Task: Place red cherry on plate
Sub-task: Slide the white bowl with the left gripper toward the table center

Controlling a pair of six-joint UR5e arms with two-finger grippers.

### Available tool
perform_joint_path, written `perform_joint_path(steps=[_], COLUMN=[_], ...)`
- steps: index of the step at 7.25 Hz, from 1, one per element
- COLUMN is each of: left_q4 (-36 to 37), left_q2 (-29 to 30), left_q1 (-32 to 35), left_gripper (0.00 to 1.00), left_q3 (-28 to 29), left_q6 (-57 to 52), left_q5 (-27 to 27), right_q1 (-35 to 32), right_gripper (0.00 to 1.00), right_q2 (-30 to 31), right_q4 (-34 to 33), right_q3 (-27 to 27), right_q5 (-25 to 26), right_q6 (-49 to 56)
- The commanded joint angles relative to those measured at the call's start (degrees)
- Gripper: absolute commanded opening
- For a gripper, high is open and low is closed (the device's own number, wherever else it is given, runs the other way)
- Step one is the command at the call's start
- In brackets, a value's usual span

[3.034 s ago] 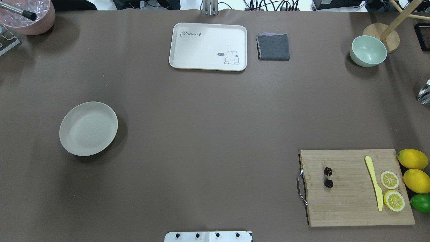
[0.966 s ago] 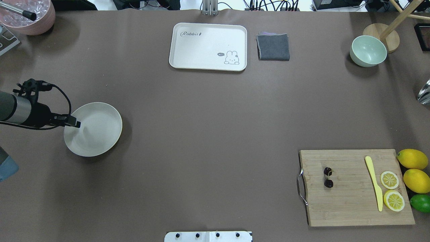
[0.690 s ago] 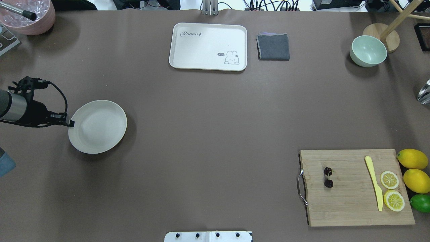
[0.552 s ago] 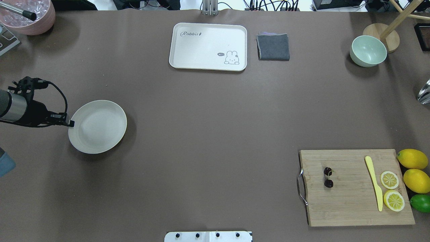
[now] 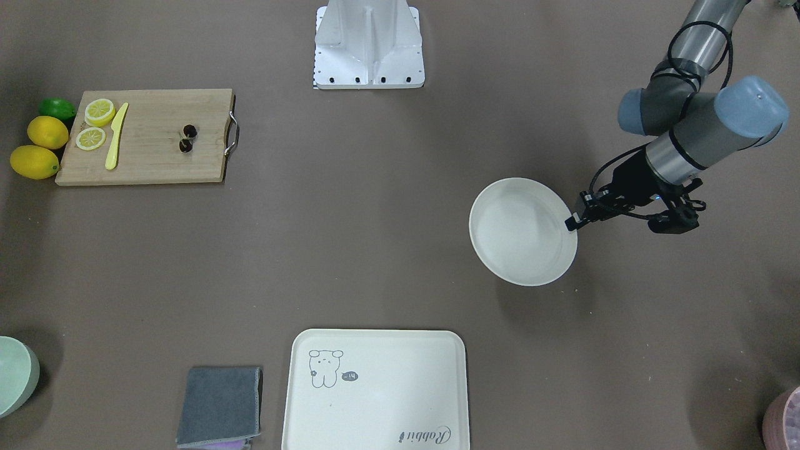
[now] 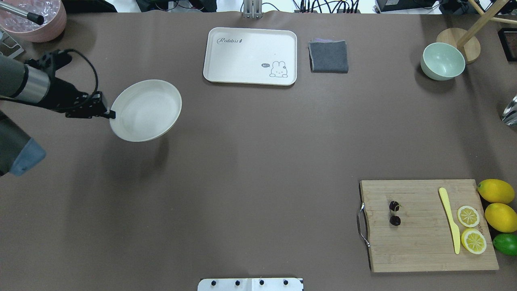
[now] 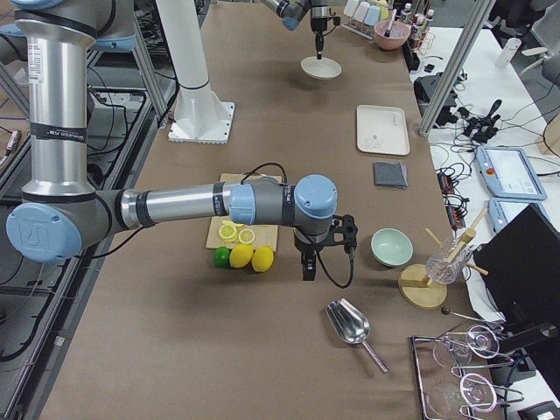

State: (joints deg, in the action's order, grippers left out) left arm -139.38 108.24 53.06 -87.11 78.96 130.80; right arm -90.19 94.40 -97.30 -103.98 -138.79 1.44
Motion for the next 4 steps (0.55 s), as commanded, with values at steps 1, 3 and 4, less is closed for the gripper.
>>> perform_joint_path(steps=[1, 3, 4], left_q4=[6.3, 15.5, 17.0], left_q2=[8.6, 12.5, 13.7], left_q1=[-9.7, -16.0, -19.4], left_gripper=[0.0, 0.0, 0.0], left_q3=[-0.4, -4.5, -4.6], left_q6=[6.7, 8.7, 8.9], left_q5=[-12.9, -21.1, -25.3], right_q1=[0.0, 0.4, 0.5], right_gripper=[1.0, 1.0, 1.0], right_q2=[0.5, 0.7, 0.7], right_q4=[2.6, 3.4, 3.4], right_q3=[0.0, -0.1, -0.1], right_q5=[-0.1, -0.1, -0.2], right_q6=[0.5, -0.2, -0.3])
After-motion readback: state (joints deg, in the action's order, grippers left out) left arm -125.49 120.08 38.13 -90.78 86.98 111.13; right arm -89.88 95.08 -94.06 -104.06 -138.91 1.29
